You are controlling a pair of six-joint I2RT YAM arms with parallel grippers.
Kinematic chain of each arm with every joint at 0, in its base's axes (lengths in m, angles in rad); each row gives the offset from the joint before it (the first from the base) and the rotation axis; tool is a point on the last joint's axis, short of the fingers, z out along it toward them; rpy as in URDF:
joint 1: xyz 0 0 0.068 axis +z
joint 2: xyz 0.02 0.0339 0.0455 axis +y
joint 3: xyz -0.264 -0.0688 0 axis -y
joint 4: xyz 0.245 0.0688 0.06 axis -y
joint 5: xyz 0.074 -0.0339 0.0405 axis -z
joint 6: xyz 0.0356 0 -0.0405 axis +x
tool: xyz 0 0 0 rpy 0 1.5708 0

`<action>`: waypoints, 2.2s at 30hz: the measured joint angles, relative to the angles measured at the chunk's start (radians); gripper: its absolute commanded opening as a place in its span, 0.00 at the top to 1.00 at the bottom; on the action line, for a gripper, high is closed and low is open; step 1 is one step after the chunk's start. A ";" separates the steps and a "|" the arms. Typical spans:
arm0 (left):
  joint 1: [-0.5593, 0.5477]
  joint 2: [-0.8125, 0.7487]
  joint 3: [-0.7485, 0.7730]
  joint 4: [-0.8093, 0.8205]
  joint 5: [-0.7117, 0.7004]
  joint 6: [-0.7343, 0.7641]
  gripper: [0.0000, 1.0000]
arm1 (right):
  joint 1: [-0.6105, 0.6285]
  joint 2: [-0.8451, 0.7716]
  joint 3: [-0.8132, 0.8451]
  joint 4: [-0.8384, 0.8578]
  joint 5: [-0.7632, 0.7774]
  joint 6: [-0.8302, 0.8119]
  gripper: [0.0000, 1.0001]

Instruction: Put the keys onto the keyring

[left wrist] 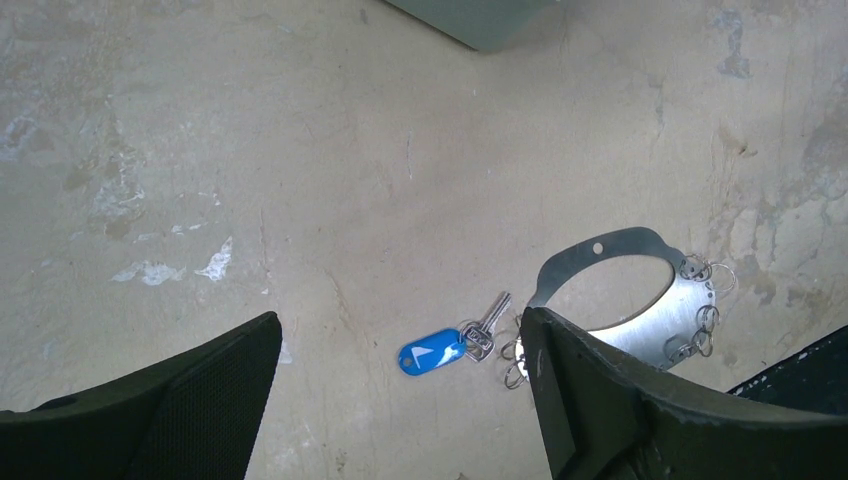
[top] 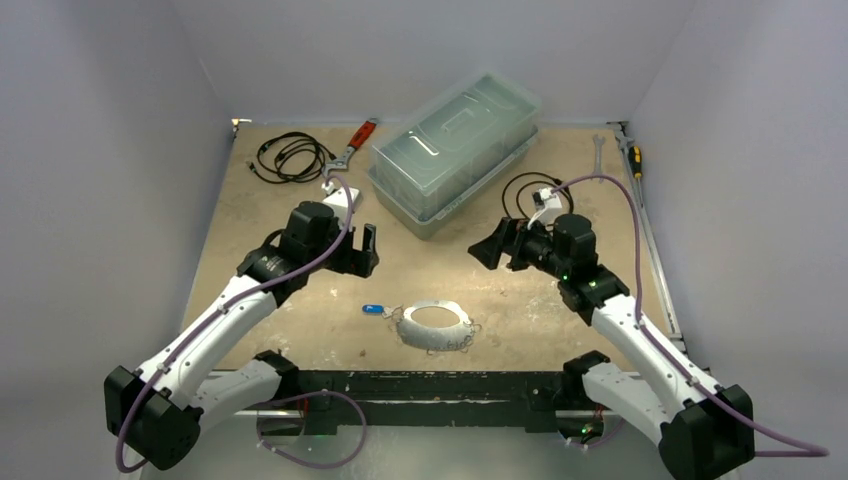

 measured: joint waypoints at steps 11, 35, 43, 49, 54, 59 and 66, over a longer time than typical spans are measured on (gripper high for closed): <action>0.000 -0.071 0.000 0.000 -0.077 -0.001 0.18 | 0.273 0.028 -0.003 -0.093 0.139 0.013 0.04; 0.000 -0.092 0.000 0.000 -0.097 -0.001 0.26 | 0.707 0.394 0.069 0.045 0.173 -0.156 0.13; 0.000 -0.089 0.000 0.000 -0.097 -0.001 0.28 | 0.720 0.460 0.070 0.093 0.135 -0.195 0.25; 0.000 -0.079 0.000 0.000 -0.094 0.000 0.30 | 0.724 0.515 0.082 0.116 0.117 -0.232 0.48; 0.000 -0.076 0.000 0.000 -0.093 0.000 0.30 | 0.724 0.602 0.102 0.145 0.088 -0.251 0.55; 0.000 -0.072 0.000 0.000 -0.093 0.000 0.30 | 0.724 0.643 0.102 0.158 0.067 -0.269 0.57; 0.000 -0.060 0.000 0.000 -0.092 0.000 0.30 | 0.724 0.661 0.102 0.192 0.045 -0.285 0.57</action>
